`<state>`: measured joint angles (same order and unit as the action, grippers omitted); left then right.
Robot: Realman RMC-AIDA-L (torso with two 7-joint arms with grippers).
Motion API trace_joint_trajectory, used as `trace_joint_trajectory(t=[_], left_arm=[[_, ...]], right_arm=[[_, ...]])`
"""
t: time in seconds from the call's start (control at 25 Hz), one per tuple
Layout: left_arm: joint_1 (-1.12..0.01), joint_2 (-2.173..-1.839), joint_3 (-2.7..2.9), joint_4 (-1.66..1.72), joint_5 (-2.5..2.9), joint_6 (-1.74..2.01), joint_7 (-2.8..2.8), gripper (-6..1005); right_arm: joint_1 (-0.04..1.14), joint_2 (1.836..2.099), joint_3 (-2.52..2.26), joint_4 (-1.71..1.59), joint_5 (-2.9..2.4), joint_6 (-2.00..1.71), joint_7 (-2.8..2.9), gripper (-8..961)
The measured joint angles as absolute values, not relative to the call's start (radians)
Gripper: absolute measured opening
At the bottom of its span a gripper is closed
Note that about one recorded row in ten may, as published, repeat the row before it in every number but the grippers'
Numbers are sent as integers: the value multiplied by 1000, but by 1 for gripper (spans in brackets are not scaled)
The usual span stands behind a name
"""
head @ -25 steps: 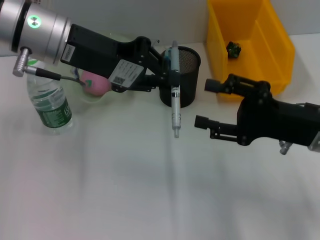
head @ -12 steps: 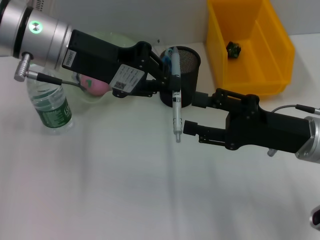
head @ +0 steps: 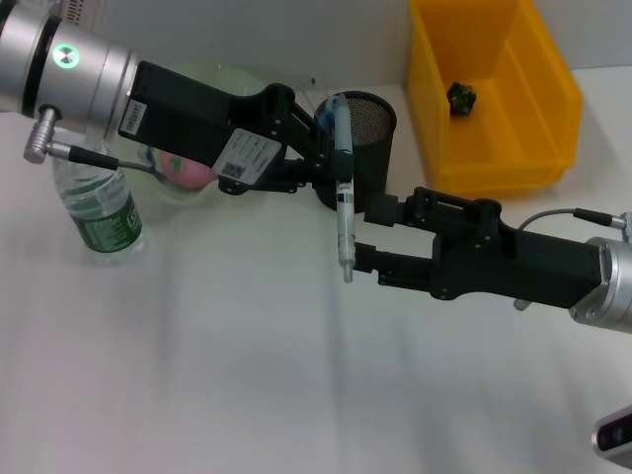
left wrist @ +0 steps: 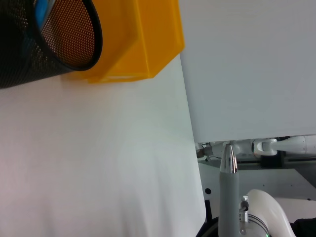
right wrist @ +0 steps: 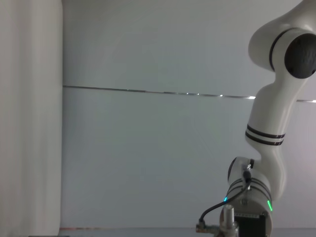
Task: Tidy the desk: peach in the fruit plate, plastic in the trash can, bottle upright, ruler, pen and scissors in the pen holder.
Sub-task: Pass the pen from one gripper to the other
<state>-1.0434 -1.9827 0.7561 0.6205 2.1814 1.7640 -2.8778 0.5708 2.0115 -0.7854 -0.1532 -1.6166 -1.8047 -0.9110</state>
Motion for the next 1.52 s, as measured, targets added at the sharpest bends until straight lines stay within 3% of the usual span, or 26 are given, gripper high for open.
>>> trace_joint_trajectory(t=[0.84, 1.08, 1.52], left_arm=[[-1043, -1986, 756, 597, 2182, 1760, -2878, 229], [-1044, -1989, 756, 597, 2182, 1760, -2878, 234], [-1044, -1991, 756, 595, 2182, 1764, -2878, 244]], right_arm=[[597, 2010, -797, -127, -1624, -1806, -962, 679], [600, 2012, -810, -127, -1624, -1804, -964, 441], [600, 2012, -810, -126, -1626, -1802, -978, 335]])
